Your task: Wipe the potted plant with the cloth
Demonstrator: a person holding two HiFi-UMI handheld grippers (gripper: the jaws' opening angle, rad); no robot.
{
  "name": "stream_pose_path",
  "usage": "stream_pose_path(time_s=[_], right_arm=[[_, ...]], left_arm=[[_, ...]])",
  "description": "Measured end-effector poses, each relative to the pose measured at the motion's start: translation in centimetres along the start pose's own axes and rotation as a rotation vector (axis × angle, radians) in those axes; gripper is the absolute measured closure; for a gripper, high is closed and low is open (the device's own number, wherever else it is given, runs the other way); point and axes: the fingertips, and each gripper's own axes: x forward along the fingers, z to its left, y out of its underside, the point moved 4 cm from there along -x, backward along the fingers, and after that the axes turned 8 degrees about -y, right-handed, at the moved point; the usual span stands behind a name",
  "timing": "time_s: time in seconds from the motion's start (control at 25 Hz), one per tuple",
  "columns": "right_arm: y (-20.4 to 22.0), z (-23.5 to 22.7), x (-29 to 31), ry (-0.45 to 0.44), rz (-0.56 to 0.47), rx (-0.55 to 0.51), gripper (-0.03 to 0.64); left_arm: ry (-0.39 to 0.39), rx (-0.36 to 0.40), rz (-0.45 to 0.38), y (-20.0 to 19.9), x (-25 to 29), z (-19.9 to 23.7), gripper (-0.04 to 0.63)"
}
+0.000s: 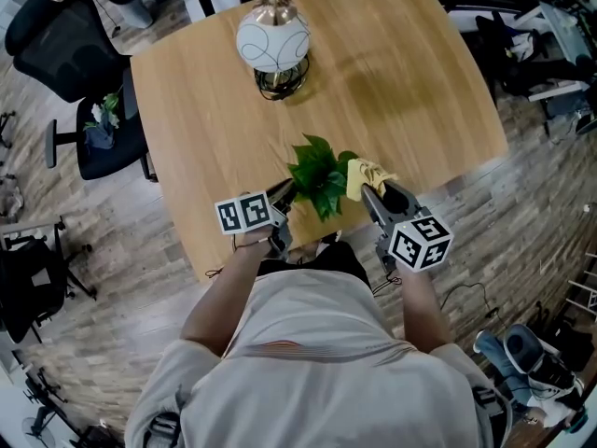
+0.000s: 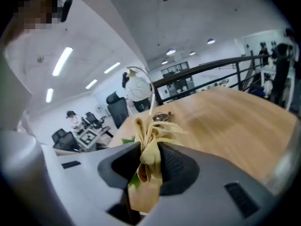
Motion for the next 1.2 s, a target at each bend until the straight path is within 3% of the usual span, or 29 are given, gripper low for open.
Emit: stream_pose_path(time_s=[0.12,0.2,0.36,0.52,0.68,0.76,0.88,1.04,1.2], right_arm=[[0.8,4.4,1.6,-0.261,0.023,0.056,0.459],[2.9,6.0,3.1,-0.322,0.095,0.032,0.459],[7.0,4.5,3.9,-0.234,0.232,-0.023,0.457],[7.2,0.5,1.8,-0.152,0.195,0.048,0.456],[7.4,-4.7,-0.8,0.062,0.203,0.093,0.456],[7.1,-6.2,-2.1,0.123,0.164,0.133,0.456],[5.2,-6.1,-3.1,0.11,0.056,0.169,0.456],[2.5,-5.0,-3.5,0.103,-0.019,0.089,0.456],[-0.6,-3.7,-4.2,0.093,-0.094,0.003,0.457]], left_arm=[[-0.001,-0.003,-0.004,0.0,0.0,0.0,0.535],[-0.002,-0.003,-0.007,0.1,0.0,0.1,0.535],[-0.006,0.009,-0.006,0.1,0.0,-0.1,0.535],[-0.007,0.014,-0.007,-0.1,0.0,0.1,0.535],[-0.005,0.02,-0.007,0.0,0.0,0.1,0.535],[-0.006,0.043,-0.006,0.0,0.0,-0.1,0.535],[-0.001,0.073,-0.038,-0.6,-0.3,-0.4,0.535],[-0.016,0.124,-0.122,-2.6,-1.6,-0.9,0.498],[-0.096,0.27,-0.269,-6.0,-4.5,-2.3,0.456]])
